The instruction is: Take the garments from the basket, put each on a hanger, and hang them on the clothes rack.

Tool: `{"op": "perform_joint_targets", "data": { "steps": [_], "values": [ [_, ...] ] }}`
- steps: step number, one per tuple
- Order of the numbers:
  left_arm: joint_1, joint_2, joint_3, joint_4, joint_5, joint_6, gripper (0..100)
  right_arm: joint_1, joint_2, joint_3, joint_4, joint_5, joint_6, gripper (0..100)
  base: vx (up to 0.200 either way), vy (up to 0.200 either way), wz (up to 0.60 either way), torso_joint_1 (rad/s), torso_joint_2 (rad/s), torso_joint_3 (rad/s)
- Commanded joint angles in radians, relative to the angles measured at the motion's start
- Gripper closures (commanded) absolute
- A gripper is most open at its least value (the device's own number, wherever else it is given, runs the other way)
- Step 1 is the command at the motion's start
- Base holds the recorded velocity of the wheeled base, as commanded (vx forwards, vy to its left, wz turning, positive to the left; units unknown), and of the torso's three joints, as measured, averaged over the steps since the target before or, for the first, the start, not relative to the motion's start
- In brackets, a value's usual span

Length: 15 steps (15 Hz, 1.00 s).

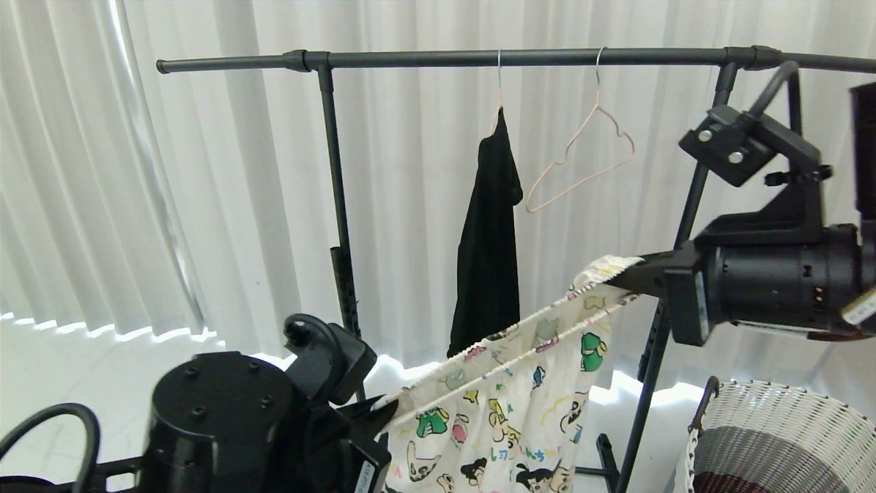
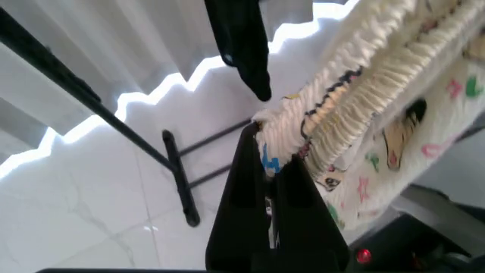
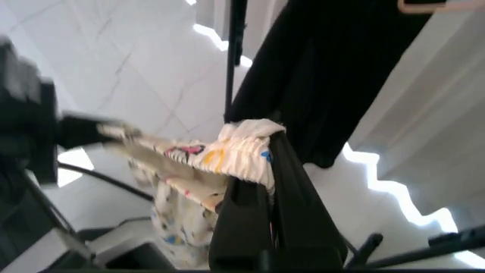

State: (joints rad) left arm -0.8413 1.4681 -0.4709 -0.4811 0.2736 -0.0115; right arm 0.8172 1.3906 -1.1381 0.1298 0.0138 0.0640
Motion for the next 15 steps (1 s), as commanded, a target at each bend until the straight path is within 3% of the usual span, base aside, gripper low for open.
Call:
{"op": "perform_joint_targets", "data": {
  "steps": [1, 4, 7, 8, 9, 11, 12, 14, 15],
  "values": [
    [0.024, -0.127, -0.14, 0.151, 0.001, 0.005, 100, -0.001, -0.124, 0.063, 0.045, 0.0, 0.0, 100, 0.0, 0.0, 0.0, 0.0, 0.0, 0.0],
    [0.024, -0.143, -0.486, 0.499, -0.005, -0.004, 100, -0.001, -0.147, 0.038, 0.06, -0.002, 0.0, 100, 0.0, 0.0, 0.0, 0.0, 0.0, 0.0],
    [0.001, -0.089, -0.782, 0.647, -0.076, -0.084, 100, -0.003, -0.142, -0.023, 0.062, -0.005, 0.0, 100, 0.0, 0.0, 0.0, 0.0, 0.0, 0.0],
    [-0.002, -0.084, -0.824, 0.677, -0.096, -0.102, 100, -0.003, -0.142, -0.031, 0.062, -0.011, 0.0, 100, 0.0, 0.0, 0.0, 0.0, 0.0, 0.0],
    [-0.004, -0.089, -0.916, 0.796, -0.157, -0.12, 100, -0.01, -0.144, -0.061, 0.062, -0.038, 0.0, 100, 0.0, 0.0, 0.0, 0.0, 0.0, 0.0],
    [0.002, -0.126, -1.0, 0.986, -0.292, -0.119, 100, -0.013, -0.142, -0.112, 0.063, -0.046, 0.0, 100, 0.0, 0.0, 0.0, 0.0, 0.0, 0.0],
    [0.008, -0.129, -1.025, 1.061, -0.304, -0.114, 100, -0.013, -0.14, -0.131, 0.074, -0.046, 0.0, 100, 0.0, 0.0, 0.0, 0.0, 0.0, 0.0],
    [0.019, -0.126, -1.023, 1.064, -0.295, -0.094, 100, -0.012, -0.139, -0.155, 0.108, -0.046, -0.003, 100, 0.0, 0.0, 0.0, 0.0, 0.0, 0.0],
    [0.048, -0.118, -1.026, 1.062, -0.275, -0.041, 100, -0.013, -0.139, -0.175, 0.122, -0.046, -0.003, 100, 0.0, 0.0, 0.0, 0.0, 0.0, 0.0]
  ]
}}
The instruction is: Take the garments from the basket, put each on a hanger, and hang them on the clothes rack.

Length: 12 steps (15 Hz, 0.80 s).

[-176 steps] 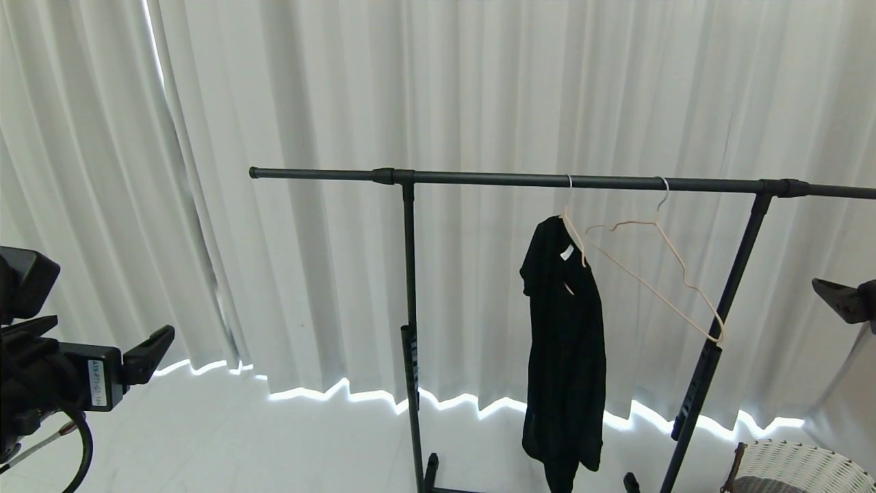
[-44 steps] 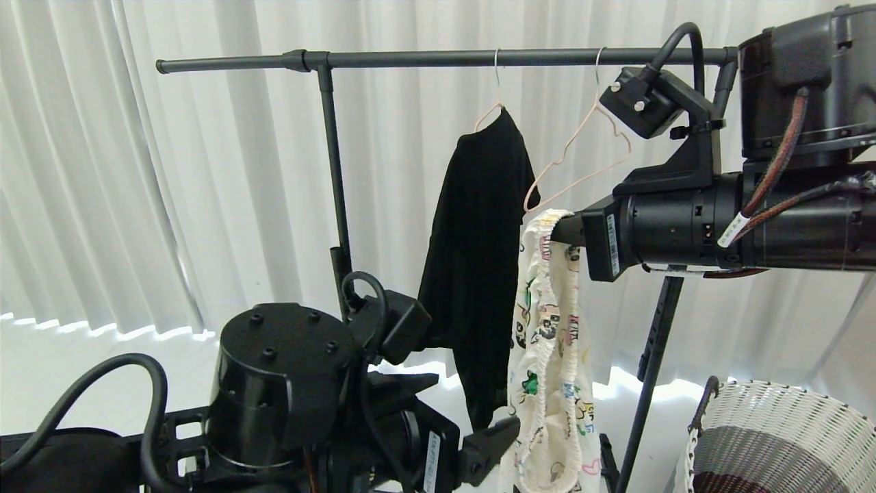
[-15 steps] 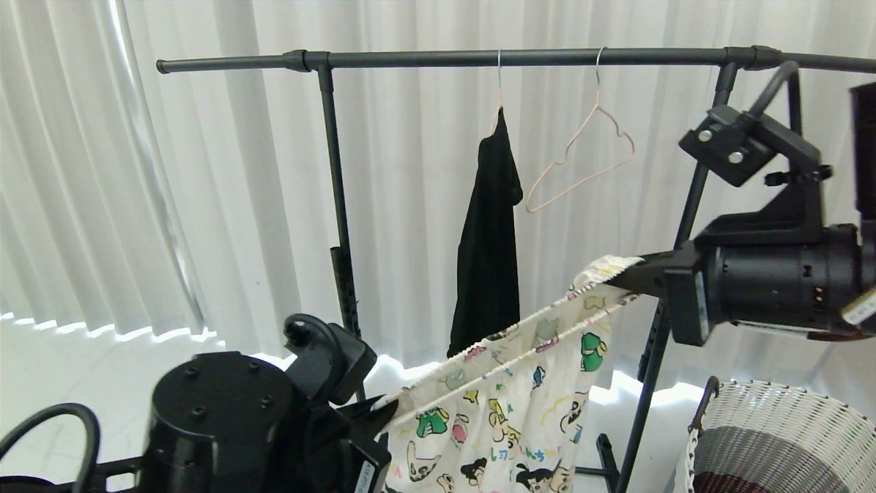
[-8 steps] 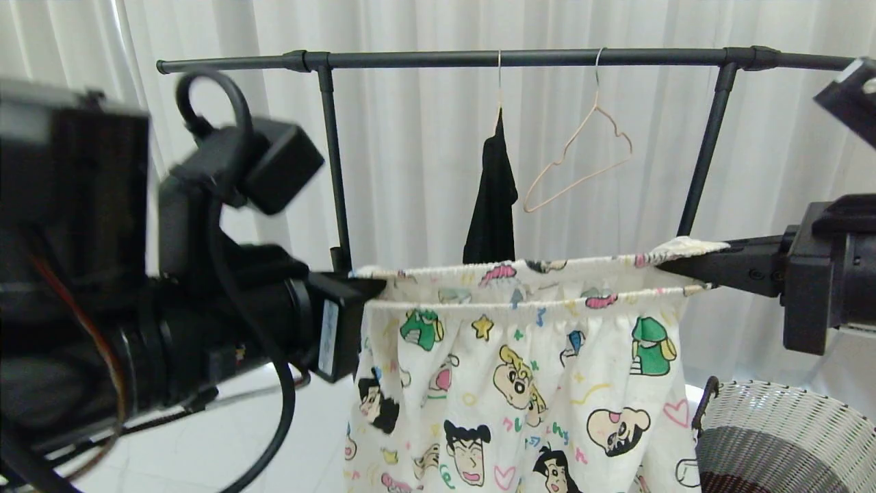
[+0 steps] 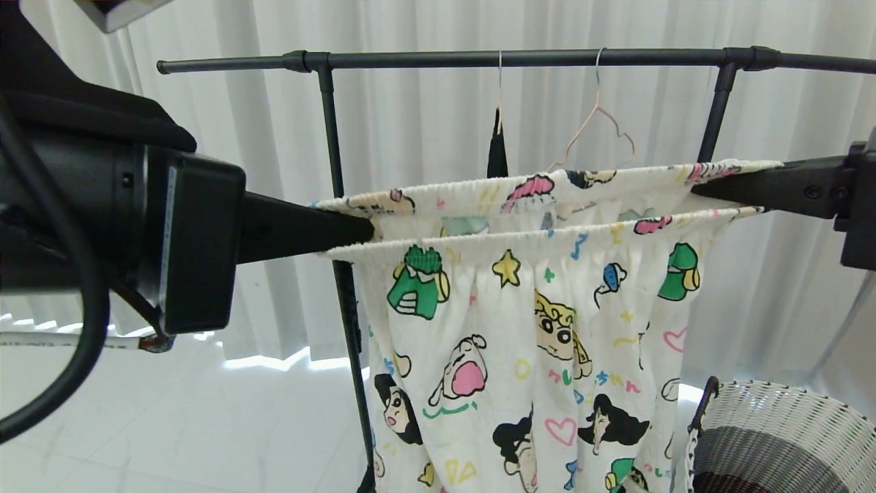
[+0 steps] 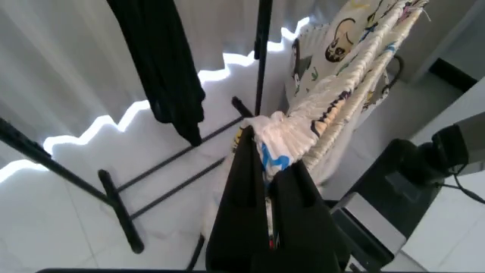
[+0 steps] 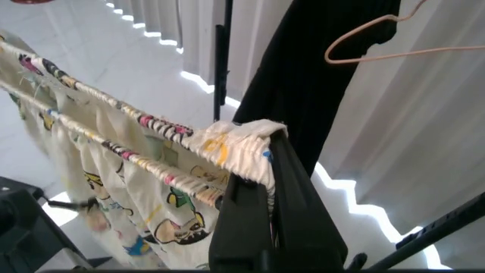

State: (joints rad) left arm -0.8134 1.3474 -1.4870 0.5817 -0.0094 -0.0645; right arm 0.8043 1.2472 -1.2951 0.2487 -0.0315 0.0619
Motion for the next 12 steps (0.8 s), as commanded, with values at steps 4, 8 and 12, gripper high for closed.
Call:
{"op": "perform_joint_targets", "data": {
  "steps": [4, 8, 12],
  "values": [
    [0.1, 0.024, -0.004, -0.028, 0.011, 0.195, 100, 0.001, 0.023, -0.121, 0.093, 0.002, -0.004, 100, 0.0, 0.0, 0.0, 0.0, 0.0, 0.0],
    [0.079, 0.081, 0.019, -0.114, 0.141, 0.226, 100, 0.006, 0.06, -0.194, 0.116, 0.004, -0.06, 100, 0.0, 0.0, 0.0, 0.0, 0.0, 0.0],
    [0.049, 0.081, 0.028, -0.175, 0.15, 0.222, 100, 0.009, 0.06, -0.193, 0.116, 0.002, -0.063, 100, 0.0, 0.0, 0.0, 0.0, 0.0, 0.0]
  ]
}}
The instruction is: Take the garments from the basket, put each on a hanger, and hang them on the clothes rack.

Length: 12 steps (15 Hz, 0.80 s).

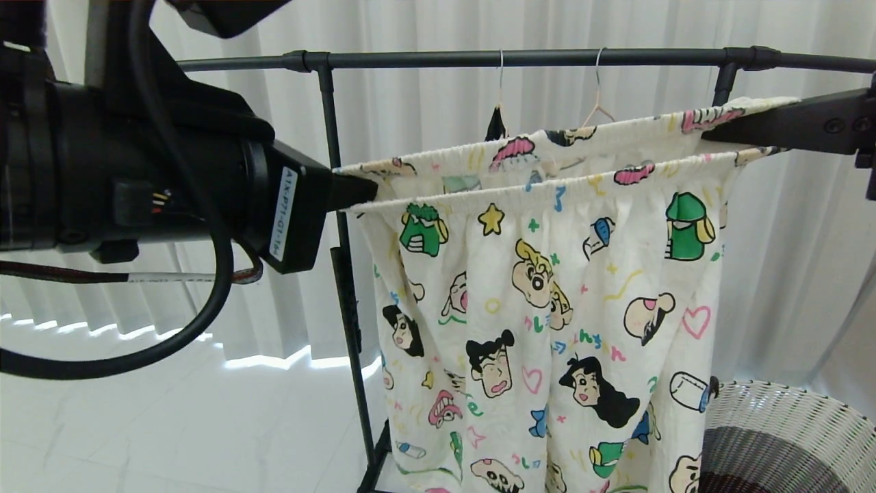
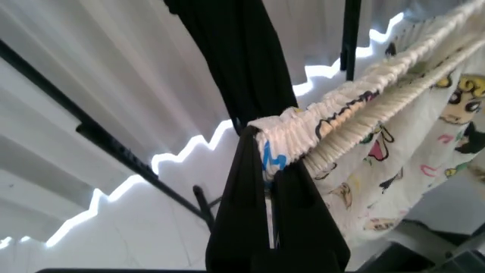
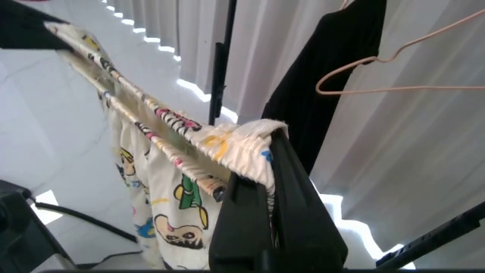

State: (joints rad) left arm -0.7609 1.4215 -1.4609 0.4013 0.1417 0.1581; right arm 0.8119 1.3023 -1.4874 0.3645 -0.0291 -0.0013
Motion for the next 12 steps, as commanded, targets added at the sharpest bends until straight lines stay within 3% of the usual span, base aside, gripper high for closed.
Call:
{"op": "perform_joint_targets", "data": {
  "steps": [1, 2, 9, 12],
  "values": [
    [-0.003, 0.013, 0.007, -0.036, -0.001, -0.002, 100, 0.0, 0.003, -0.001, 0.001, 0.0, 0.0, 100, 0.0, 0.0, 0.0, 0.0, 0.0, 0.0],
    [-0.005, 0.025, 0.01, -0.091, -0.001, -0.005, 100, -0.005, 0.002, -0.002, 0.001, -0.002, 0.001, 100, 0.0, 0.0, 0.0, 0.0, 0.0, 0.0],
    [-0.003, 0.033, 0.01, -0.102, -0.001, -0.005, 100, -0.017, -0.035, 0.001, 0.017, -0.002, 0.014, 100, 0.0, 0.0, 0.0, 0.0, 0.0, 0.0],
    [-0.005, 0.053, 0.007, -0.145, -0.005, -0.005, 100, 0.009, -0.114, 0.003, 0.14, 0.017, 0.035, 100, 0.0, 0.0, 0.0, 0.0, 0.0, 0.0]
  ]
}}
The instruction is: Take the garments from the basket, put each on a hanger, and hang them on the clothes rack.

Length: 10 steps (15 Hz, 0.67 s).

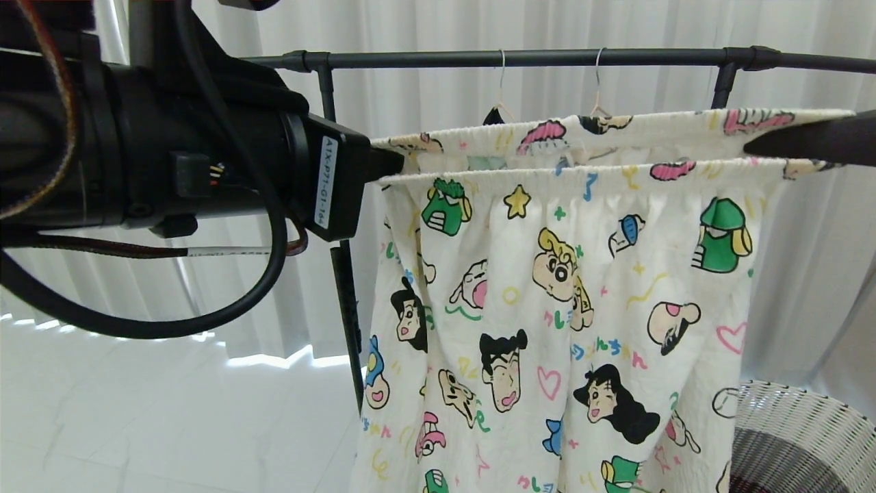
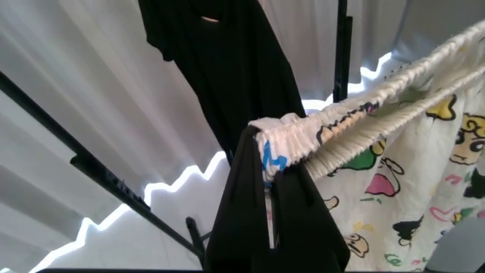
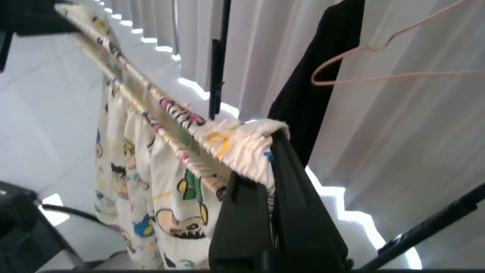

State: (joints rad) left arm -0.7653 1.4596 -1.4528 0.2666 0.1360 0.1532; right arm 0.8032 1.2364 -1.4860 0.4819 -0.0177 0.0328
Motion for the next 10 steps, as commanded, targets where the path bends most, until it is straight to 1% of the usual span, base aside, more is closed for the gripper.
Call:
{"op": "perform_joint_targets", "data": {
  "steps": [1, 3, 4, 5, 6, 10],
  "values": [
    [0.0, 0.038, -0.005, -0.056, 0.001, 0.0, 100, 0.051, -0.067, 0.003, 0.061, 0.027, 0.003, 100, 0.0, 0.0, 0.0, 0.0, 0.0, 0.0],
    [-0.006, 0.076, -0.009, -0.121, -0.003, 0.005, 100, 0.136, -0.084, 0.004, 0.113, 0.036, 0.004, 100, 0.0, 0.0, 0.0, 0.0, 0.0, 0.0],
    [-0.017, 0.096, -0.014, -0.13, -0.035, 0.005, 100, 0.197, -0.08, 0.009, 0.132, 0.035, 0.015, 100, 0.0, 0.0, 0.0, 0.0, 0.0, 0.0],
    [-0.017, 0.107, -0.018, -0.13, -0.093, 0.006, 100, 0.225, -0.067, 0.013, 0.13, 0.033, 0.021, 100, 0.0, 0.0, 0.0, 0.0, 0.0, 0.0],
    [-0.014, 0.117, -0.021, -0.13, -0.147, 0.008, 100, 0.237, -0.048, 0.016, 0.127, 0.03, 0.021, 100, 0.0, 0.0, 0.0, 0.0, 0.0, 0.0],
    [0.006, 0.125, -0.017, -0.129, -0.153, 0.008, 100, 0.24, -0.032, 0.019, 0.116, 0.027, 0.019, 100, 0.0, 0.0, 0.0, 0.0, 0.0, 0.0]
  ]
}}
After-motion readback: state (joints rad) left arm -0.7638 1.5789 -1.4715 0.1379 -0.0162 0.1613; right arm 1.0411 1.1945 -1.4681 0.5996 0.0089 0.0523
